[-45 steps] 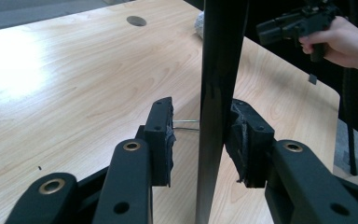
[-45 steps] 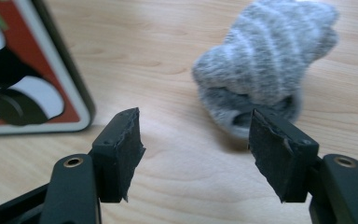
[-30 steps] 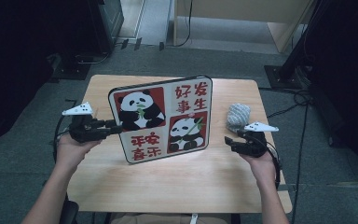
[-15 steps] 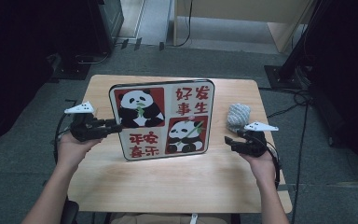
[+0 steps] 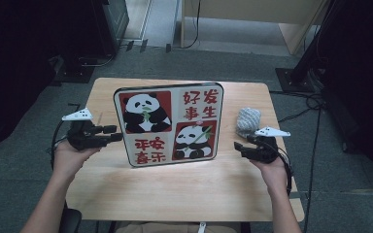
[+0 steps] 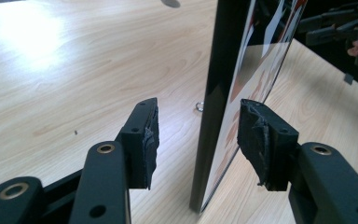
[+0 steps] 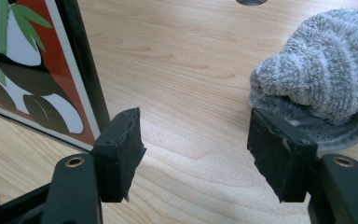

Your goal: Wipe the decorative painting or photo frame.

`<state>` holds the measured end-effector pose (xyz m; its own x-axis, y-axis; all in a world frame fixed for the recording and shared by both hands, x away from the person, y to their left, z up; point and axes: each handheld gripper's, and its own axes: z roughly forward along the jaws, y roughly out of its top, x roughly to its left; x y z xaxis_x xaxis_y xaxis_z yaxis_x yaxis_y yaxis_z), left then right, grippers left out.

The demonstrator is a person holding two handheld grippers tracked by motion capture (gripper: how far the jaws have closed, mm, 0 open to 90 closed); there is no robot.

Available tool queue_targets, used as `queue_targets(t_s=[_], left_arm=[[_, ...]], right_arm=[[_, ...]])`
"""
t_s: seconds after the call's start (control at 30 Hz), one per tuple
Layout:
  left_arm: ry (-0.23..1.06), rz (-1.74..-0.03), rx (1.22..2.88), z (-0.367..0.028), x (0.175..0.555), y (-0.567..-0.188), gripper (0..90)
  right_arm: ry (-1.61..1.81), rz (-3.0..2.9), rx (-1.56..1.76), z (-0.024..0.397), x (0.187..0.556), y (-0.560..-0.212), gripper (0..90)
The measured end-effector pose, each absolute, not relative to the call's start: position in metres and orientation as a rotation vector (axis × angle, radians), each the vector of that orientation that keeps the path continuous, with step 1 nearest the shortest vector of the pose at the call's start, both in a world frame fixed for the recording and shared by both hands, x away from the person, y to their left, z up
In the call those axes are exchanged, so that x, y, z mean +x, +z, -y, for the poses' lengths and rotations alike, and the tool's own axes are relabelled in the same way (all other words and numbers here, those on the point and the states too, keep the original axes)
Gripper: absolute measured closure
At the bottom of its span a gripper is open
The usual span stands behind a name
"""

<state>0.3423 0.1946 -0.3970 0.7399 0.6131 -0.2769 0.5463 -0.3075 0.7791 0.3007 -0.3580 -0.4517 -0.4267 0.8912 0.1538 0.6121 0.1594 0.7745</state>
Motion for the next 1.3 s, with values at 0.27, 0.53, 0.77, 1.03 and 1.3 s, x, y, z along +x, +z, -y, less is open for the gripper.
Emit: queue_targets(t_s=[0.27, 0.53, 0.77, 1.03, 1.3], left_arm=[[0.118, -0.896, 2.002, -0.208, 0.341, -0.403, 43.9], [0.149, -0.955, 2.015, -0.218, 0.345, -0.416, 39.6], [0.17, -1.007, 2.081, -0.22, 0.352, -0.427, 40.6], [0.176, -1.044, 2.079, -0.225, 0.356, -0.434, 39.6], [0.19, -1.054, 2.074, -0.224, 0.359, -0.437, 38.1]], right_arm=[[1.149, -2.097, 1.449, 0.361, 0.302, -0.452, 35.5], [1.125, -2.112, 1.411, 0.361, 0.302, -0.456, 35.4], [1.131, -2.111, 1.396, 0.36, 0.303, -0.458, 35.4], [1.124, -2.118, 1.407, 0.361, 0.305, -0.461, 35.3], [1.124, -2.124, 1.411, 0.362, 0.305, -0.462, 35.3]])
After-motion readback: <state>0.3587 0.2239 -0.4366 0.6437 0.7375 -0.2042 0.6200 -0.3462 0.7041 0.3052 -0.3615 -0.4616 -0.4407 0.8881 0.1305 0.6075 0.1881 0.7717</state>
